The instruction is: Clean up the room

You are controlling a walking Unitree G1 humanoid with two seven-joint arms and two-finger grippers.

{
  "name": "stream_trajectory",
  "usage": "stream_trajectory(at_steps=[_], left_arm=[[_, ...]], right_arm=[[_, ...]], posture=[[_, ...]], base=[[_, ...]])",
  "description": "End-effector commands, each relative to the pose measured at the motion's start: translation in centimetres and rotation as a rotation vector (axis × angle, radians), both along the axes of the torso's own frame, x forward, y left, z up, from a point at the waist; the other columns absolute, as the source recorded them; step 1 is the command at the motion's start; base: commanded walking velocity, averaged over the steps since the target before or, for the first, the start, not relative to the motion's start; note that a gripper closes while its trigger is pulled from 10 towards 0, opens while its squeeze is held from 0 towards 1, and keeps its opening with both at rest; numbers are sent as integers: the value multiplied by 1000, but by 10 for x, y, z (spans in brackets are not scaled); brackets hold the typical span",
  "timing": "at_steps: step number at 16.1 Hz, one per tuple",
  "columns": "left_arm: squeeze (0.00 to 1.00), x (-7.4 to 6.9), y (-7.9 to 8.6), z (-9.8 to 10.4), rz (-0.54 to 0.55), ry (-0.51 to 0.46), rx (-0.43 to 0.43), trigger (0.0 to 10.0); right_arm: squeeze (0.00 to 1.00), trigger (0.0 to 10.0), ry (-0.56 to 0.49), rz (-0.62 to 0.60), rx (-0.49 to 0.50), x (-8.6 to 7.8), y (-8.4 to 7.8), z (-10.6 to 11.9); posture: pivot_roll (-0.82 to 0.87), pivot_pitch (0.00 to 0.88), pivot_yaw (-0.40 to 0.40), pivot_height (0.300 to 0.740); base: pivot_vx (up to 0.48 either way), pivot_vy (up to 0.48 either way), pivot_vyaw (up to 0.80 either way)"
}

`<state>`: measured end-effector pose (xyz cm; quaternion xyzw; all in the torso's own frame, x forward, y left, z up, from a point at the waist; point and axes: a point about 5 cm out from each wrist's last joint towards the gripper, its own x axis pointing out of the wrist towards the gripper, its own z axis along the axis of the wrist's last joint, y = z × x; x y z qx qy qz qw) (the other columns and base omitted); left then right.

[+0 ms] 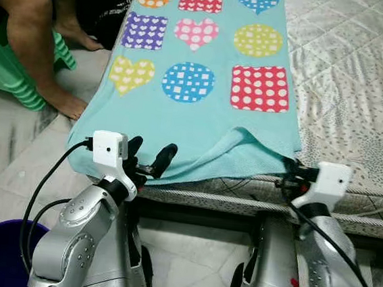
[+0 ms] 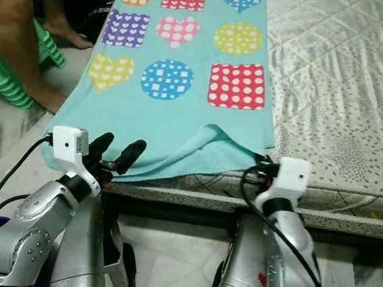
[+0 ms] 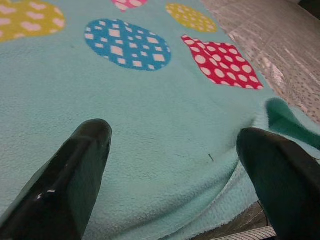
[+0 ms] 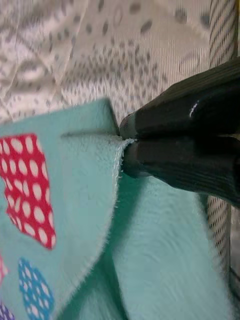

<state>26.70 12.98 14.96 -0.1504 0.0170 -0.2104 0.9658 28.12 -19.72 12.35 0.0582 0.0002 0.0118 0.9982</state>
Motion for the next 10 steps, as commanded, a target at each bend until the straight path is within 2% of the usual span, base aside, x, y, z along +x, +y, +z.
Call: stream_trajectory(at_steps=[1, 5, 10], left_arm=[[0, -1, 1, -3, 2, 9, 8, 10000], [0, 1, 2, -4, -5, 10, 11, 10000], [0, 2, 2, -3, -9, 8, 14, 10000]], right_arm=[[0, 0, 11, 0, 20, -3, -3, -2], [0, 0, 26, -24, 101, 3, -12, -6], [0, 0, 68, -25, 108, -3, -19, -19]], posture=[[-110, 246, 99, 491], [-114, 241, 109, 491], [-113, 238, 114, 491]], base=[[0, 0, 0], [0, 0, 0], [0, 0, 0]])
